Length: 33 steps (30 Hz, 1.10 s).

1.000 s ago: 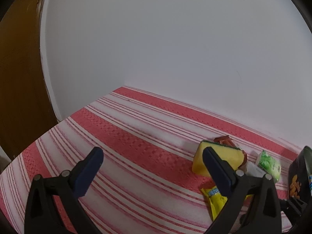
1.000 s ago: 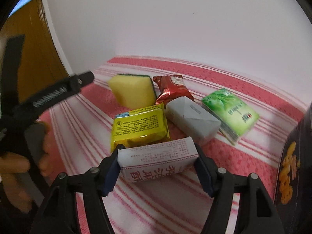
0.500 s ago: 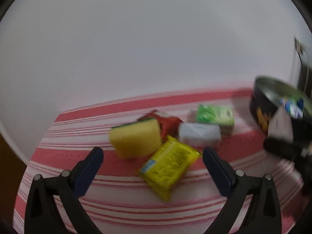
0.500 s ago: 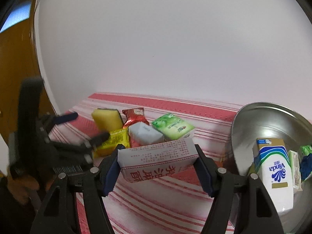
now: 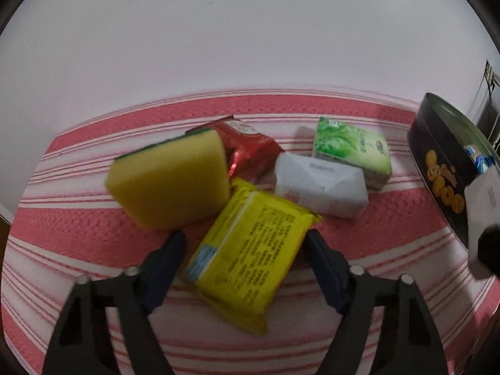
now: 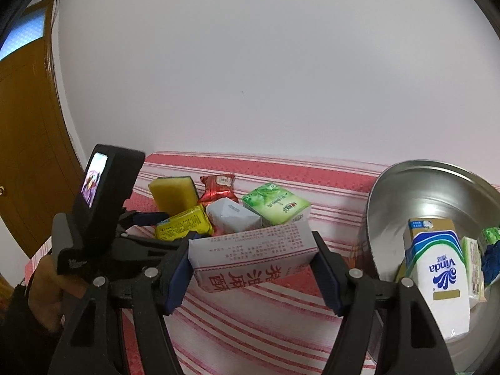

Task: Organize objects
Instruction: 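Grasp the white pastry box with the right gripper while the left grasps the yellow snack packet, then carry both held packets over the tin and open both grippers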

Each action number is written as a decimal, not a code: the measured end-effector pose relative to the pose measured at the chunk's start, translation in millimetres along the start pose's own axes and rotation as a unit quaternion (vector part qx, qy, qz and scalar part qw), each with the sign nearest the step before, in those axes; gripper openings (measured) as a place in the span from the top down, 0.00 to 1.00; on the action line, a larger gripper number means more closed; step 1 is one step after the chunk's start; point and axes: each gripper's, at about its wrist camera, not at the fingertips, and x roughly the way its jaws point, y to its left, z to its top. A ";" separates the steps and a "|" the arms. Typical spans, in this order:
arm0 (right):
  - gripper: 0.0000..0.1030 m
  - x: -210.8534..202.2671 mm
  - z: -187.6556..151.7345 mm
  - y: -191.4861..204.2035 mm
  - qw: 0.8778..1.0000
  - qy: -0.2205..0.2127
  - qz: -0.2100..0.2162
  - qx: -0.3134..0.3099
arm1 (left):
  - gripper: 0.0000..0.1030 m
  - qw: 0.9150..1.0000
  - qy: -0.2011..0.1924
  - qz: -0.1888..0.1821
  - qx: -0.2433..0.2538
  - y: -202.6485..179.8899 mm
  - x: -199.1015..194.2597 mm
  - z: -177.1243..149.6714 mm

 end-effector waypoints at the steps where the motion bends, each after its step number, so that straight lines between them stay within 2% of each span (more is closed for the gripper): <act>1: 0.31 0.4 -0.4 0.0 1.000 0.000 -0.001 0.000 | 0.33 1.000 0.000 -0.004 0.000 -1.6 0.8 1.2; 5: 0.31 3.7 -2.1 -0.6 1.000 0.005 -0.009 -0.002 | 0.50 1.000 -0.004 -0.019 0.001 -5.8 -0.4 0.1; 11: 0.31 4.6 -2.7 -2.7 1.000 -0.004 -0.021 -0.004 | 0.51 0.999 -0.016 -0.022 -0.043 -4.7 -12.4 -9.1; 14: 0.31 -0.4 -1.7 -2.8 1.000 -0.019 -0.016 -0.002 | 0.51 0.994 -0.074 -0.018 -0.072 1.4 -35.0 -14.4; 16: 0.31 -8.1 0.2 -0.8 0.999 -0.033 -0.015 -0.005 | 0.51 0.988 -0.124 -0.011 -0.093 3.6 -52.1 -19.4; 19: 0.31 -16.5 2.9 1.8 0.998 -0.051 -0.022 -0.012 | 0.51 0.980 -0.169 0.021 -0.102 -3.6 -68.8 -24.0; 25: 0.31 -41.3 8.9 2.8 0.993 -0.107 -0.051 -0.028 | 0.51 0.969 -0.217 0.028 -0.118 -20.5 -89.4 -27.1; 27: 0.31 -51.6 10.1 1.1 0.990 -0.126 -0.056 -0.031 | 0.51 0.966 -0.227 0.029 -0.121 -12.1 -104.9 -25.4; 33: 0.31 -88.5 10.6 -19.0 0.982 -0.177 -0.067 -0.024 | 0.51 0.963 -0.247 0.024 -0.103 -44.7 -115.3 -16.1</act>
